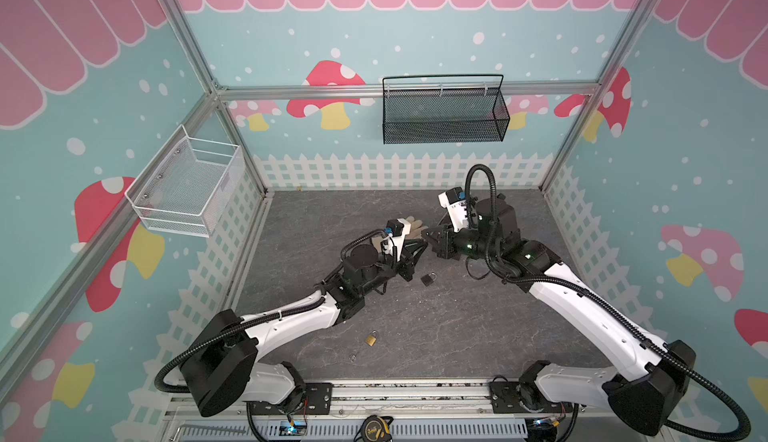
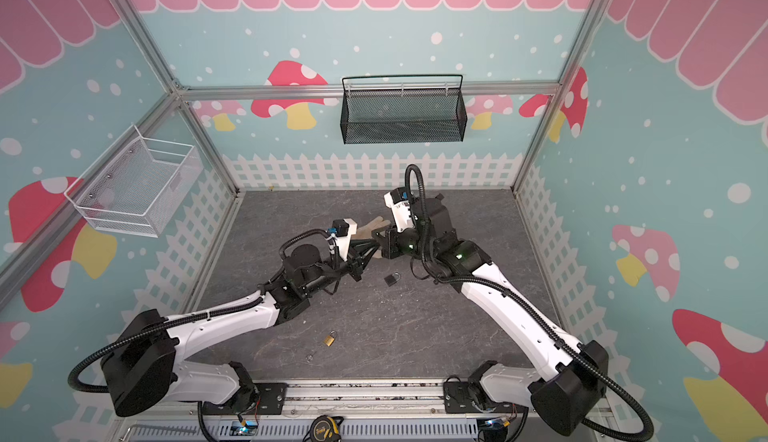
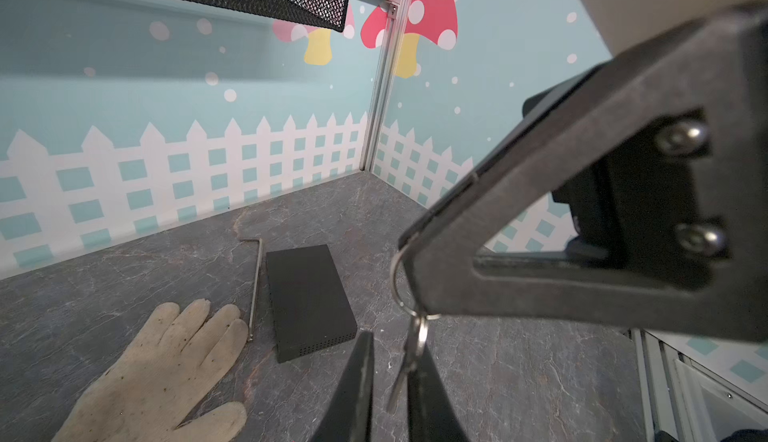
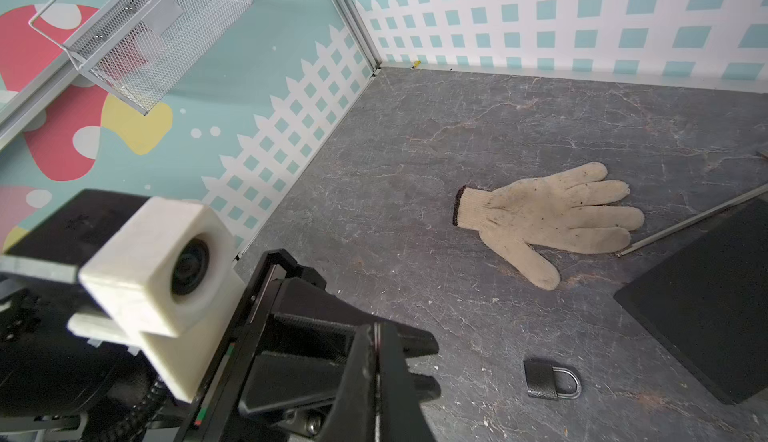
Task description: Unlock with the key
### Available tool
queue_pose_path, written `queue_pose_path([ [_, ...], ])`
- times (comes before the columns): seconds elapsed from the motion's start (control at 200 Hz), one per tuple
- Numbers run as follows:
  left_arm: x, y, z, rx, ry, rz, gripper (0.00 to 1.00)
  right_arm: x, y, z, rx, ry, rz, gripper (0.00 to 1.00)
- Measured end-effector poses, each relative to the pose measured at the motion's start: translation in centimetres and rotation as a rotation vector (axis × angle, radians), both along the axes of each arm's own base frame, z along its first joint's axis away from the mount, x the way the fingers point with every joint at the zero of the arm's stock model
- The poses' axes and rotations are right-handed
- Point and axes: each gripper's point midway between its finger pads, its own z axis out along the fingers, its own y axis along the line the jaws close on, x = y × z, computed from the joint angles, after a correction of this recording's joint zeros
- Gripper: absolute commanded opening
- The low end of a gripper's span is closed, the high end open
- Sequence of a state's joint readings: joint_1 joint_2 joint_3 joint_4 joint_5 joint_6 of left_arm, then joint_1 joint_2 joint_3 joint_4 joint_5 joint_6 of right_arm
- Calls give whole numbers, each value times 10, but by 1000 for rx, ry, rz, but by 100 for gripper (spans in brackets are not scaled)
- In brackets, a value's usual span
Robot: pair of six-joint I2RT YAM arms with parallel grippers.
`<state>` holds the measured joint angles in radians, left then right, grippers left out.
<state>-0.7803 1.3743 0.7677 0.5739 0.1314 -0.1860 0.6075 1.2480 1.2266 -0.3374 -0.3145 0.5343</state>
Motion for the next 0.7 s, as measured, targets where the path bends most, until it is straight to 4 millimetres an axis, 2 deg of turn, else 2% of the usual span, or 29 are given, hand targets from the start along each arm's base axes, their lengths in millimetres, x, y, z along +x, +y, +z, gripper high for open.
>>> queue_pose_path([
  [0.175,1,-3,-5,6,8,-8,7,2,-2,0,2,2,-7,0],
  [0.285,0,-4,-4,5,4,-16,0,3,-3,0,3,2,-12,0],
  [0.56,0,-5,-2,-1,1,-24,0,4,-4,1,4,2,-15,0],
  [0.635,-2,-6,-2,2,-2,-32,0,4,-5,1,5,2,-18,6],
  [0.7,-4,-8,-3,4,-5,-48,0,5,-7,2,7,0,-23,15],
])
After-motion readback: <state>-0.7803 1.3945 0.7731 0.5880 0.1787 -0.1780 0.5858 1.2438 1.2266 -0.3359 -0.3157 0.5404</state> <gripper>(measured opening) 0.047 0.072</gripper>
